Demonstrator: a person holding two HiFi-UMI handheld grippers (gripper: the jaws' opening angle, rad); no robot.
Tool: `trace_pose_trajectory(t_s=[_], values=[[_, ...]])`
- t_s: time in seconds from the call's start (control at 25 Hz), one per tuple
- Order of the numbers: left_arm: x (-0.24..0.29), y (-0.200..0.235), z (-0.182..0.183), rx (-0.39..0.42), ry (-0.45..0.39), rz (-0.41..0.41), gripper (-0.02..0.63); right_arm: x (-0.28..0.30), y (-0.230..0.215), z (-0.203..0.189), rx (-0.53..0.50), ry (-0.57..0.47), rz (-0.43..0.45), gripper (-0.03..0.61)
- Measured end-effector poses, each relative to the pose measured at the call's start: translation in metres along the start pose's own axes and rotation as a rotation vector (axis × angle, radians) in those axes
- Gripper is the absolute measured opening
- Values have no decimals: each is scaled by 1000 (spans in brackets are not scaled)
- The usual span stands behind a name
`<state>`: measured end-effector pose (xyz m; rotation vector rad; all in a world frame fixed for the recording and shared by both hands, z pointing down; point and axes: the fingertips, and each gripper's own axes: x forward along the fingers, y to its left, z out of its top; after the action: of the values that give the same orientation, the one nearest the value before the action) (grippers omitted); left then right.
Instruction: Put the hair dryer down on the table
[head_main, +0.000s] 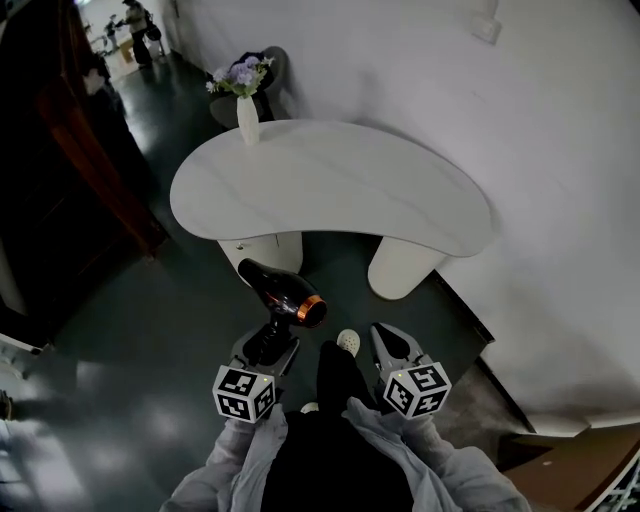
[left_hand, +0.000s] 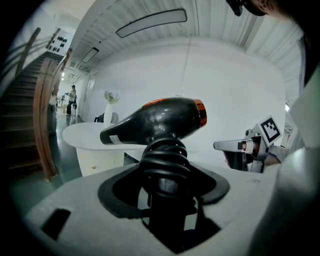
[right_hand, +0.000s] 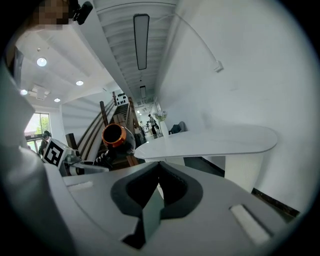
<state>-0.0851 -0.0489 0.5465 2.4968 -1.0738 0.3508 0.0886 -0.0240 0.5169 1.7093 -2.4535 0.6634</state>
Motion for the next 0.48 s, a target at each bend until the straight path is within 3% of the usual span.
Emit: trace_pose_trajectory(t_s=[0.16, 0.48], values=[[53, 20, 30, -11, -14, 32, 284, 43, -37, 31, -14, -7, 36, 11], [185, 46, 128, -48, -105, 44, 284, 130, -144, 117, -16, -29, 82, 11]])
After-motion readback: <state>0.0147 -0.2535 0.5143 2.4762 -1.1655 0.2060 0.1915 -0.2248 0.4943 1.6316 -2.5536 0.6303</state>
